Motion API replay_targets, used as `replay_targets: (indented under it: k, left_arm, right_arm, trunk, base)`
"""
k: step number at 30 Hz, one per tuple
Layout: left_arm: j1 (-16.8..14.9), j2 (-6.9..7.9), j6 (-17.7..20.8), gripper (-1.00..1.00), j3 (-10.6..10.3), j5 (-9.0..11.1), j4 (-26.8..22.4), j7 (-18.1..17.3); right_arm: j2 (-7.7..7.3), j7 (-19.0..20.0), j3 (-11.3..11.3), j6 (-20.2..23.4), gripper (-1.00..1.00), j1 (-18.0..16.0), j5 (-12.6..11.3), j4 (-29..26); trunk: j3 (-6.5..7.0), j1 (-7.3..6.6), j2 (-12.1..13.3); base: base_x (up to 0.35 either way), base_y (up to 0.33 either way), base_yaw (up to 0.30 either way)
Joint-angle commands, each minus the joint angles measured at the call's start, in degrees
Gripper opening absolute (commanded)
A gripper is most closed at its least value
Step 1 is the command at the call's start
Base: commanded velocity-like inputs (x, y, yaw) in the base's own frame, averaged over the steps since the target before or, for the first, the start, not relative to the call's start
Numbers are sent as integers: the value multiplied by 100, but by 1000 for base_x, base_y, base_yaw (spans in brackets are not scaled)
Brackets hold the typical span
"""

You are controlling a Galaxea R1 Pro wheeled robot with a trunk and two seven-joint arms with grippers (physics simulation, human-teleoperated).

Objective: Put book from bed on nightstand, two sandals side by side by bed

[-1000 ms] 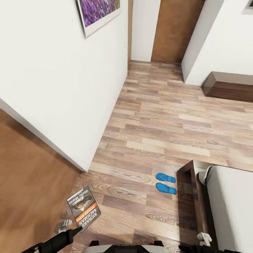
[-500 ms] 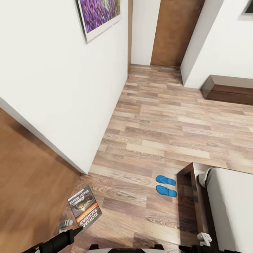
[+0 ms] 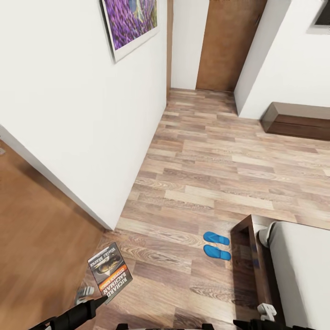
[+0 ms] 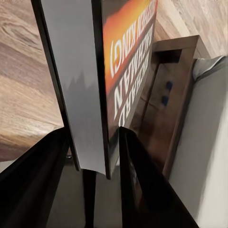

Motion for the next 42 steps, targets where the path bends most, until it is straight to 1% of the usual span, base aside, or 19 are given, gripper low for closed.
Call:
replay_targets:
  k: [1, 9, 14, 17, 30, 42]
  left_arm:
    - [-4, -2, -35, -100, 44, -45, 8, -14]
    - [-4, -11, -35, -100, 40, -45, 8, -14]
    - [-4, -12, -35, -100, 39, -45, 8, -14]
    - [-4, -12, -35, -100, 39, -45, 8, -14]
    - [-4, -21, -34, -100, 39, -45, 8, -20]
    - [-2, -63, -35, -100, 39, -45, 8, -14]
  right_arm:
    - [-6, 1, 26, 49, 100, -2, -57, -3]
    - [-6, 1, 25, 38, 100, -2, -55, -2]
    - [-6, 1, 25, -287, 100, -2, -56, 5]
    - [-6, 1, 26, -331, 100, -2, -56, 5]
    - [-6, 1, 18, -355, 100, -2, -60, 2]
    - [-6, 4, 15, -355, 100, -2, -60, -3]
  trunk:
    - [2, 3, -9]
    - [75, 3, -9]
    - [121, 3, -9]
    - [149, 3, -9]
    - [268, 3, -9]
    - [378, 3, -9]
  base:
    - [0, 0, 0]
    - [0, 0, 0]
    - [0, 0, 0]
    - [0, 0, 0]
    - [0, 0, 0]
    - [0, 0, 0]
